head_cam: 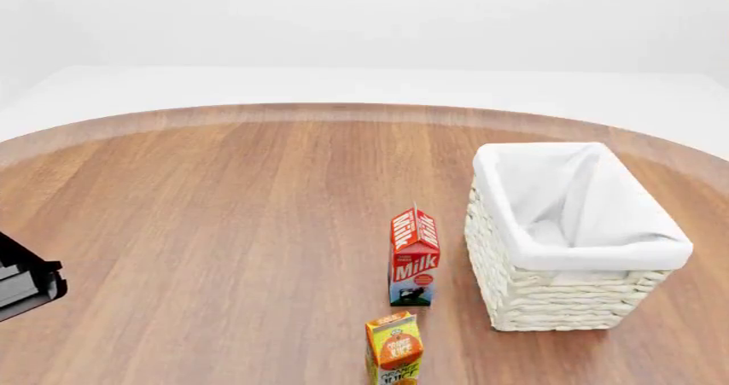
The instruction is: Pick up the cream cheese box and the butter, and put them in the basket.
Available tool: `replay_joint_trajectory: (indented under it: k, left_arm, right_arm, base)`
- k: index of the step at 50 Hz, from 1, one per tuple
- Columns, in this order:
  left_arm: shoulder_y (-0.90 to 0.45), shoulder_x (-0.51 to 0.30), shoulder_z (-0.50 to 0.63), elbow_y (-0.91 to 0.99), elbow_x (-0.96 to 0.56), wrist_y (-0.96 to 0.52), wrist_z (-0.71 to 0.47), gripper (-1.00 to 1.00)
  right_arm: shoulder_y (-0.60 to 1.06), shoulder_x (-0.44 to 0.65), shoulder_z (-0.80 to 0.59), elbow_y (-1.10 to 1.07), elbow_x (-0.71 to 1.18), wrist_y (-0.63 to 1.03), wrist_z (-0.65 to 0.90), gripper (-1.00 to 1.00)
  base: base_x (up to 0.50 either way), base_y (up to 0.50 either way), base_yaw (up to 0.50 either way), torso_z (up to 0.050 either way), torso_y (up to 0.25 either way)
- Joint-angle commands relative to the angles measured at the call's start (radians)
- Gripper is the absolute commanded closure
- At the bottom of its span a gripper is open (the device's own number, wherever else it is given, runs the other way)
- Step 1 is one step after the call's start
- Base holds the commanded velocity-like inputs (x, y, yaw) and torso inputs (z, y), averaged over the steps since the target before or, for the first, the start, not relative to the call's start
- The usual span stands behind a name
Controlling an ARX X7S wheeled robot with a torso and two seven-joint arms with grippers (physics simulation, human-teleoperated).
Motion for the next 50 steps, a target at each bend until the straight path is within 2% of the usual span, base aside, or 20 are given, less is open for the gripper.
replay_joint_trajectory:
  k: [1,25,50]
  left_arm:
    - [0.0,0.015,-0.021,-0.001,0.012,0.001,0.016,-1.0]
    - [-0.004,0.015,-0.006,-0.011,0.016,0.005,0.018,-1.0]
    - [-0.003,0.013,-0.01,-0.012,0.011,0.006,0.015,-1.0]
  right_arm:
    - [0.013,-0.018,0.018,-0.03,0.046,0.047,0.032,-1.0]
    - [0.039,-0.019,0.036,-0.076,0.136,0.103,0.155,-1.0]
    - [0.03,-0.025,0.003,-0.023,0.133,0.107,0.119,-1.0]
  base:
    - [0.0,0.0,0.0,0.0,0.0]
    - [0.0,0.0,0.0,0.0,0.0]
    - [0.0,0.0,0.0,0.0,0.0]
